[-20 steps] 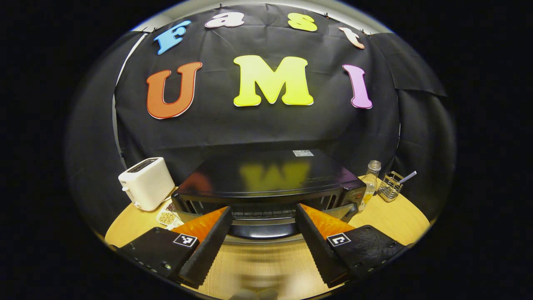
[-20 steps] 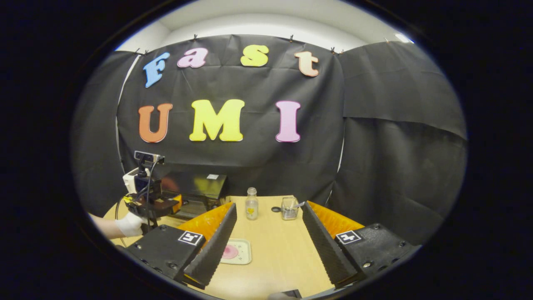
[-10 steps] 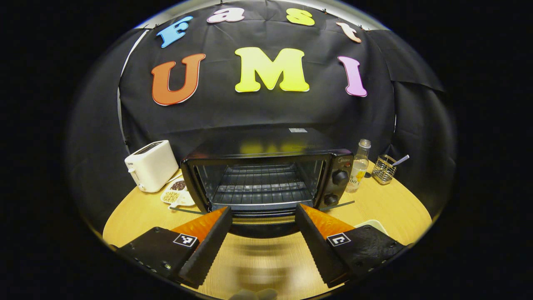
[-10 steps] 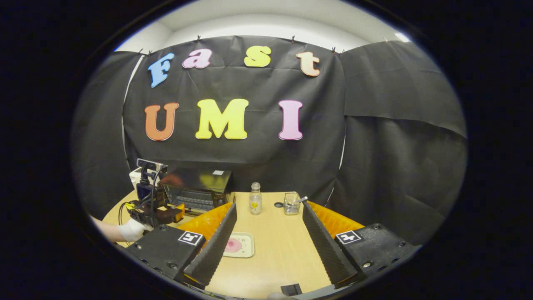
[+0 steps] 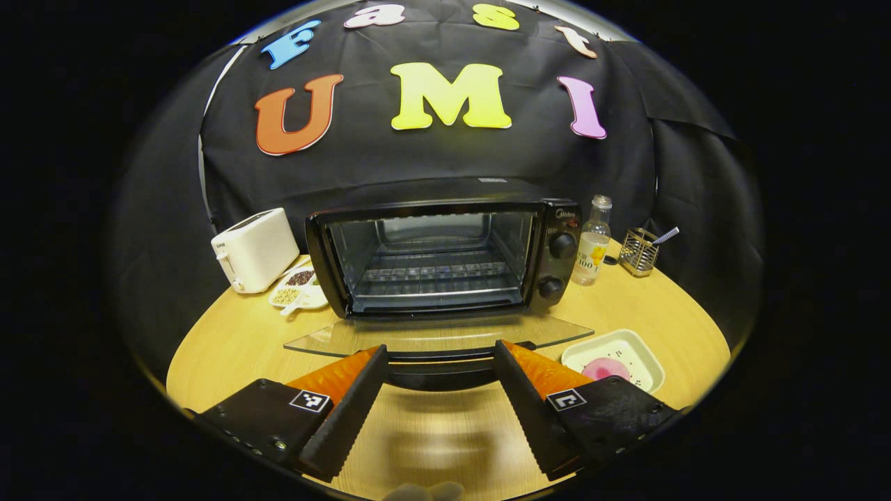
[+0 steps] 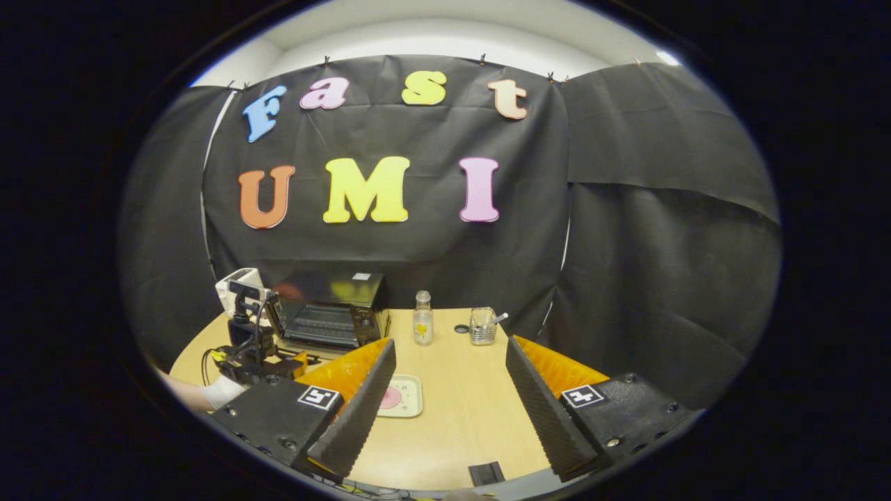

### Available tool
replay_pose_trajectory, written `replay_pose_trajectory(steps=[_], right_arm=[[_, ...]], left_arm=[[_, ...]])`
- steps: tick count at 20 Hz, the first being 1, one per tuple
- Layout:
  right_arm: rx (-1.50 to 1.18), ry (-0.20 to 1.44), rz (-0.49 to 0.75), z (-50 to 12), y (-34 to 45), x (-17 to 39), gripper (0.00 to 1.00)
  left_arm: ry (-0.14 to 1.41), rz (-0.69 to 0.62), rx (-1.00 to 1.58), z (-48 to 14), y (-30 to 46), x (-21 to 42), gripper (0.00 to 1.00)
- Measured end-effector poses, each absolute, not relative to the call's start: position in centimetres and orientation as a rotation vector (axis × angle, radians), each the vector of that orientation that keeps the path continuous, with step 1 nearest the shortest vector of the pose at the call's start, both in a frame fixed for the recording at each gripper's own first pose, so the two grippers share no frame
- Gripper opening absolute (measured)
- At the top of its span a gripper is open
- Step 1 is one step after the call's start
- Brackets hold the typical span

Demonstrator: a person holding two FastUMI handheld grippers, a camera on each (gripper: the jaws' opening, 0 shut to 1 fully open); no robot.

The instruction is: Open the electric oven with the left hand, put the food in, and close the electric oven.

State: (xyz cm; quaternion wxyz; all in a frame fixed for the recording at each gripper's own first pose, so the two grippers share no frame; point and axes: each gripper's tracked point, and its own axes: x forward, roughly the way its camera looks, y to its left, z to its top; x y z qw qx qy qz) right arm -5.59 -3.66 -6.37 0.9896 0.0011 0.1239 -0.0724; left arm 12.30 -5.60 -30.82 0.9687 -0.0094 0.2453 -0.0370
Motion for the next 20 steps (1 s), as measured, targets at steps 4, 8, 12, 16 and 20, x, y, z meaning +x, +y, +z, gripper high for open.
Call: replay_pose_trajectory(steps=[4,8,12,16,20], right_arm=[[0.004,0.270,-0.155,-7.3,-3.8,-5.9,0.96],[-0.006,0.292,-0.161,-8.1,-3.8,-6.2,0.96],[-0.013,0.313,-0.158,-8.9,-3.5,-6.1,0.96],[-0.014,0.330,-0.143,-9.9,-3.2,-5.7,0.96],[-0.043,0.344,-0.125,-11.3,-3.2,-4.4,1.00]], left_arm=[[0.555,-0.078,-0.013,-33.4,-5.9,10.9,0.97],[0.623,-0.088,0.006,-36.4,-6.2,10.1,0.96],[0.669,-0.096,0.014,-38.3,-6.6,10.1,1.00],[0.645,-0.097,0.022,-37.8,-6.4,10.1,0.95],[0.625,-0.079,0.015,-36.4,-5.0,8.0,0.97]])
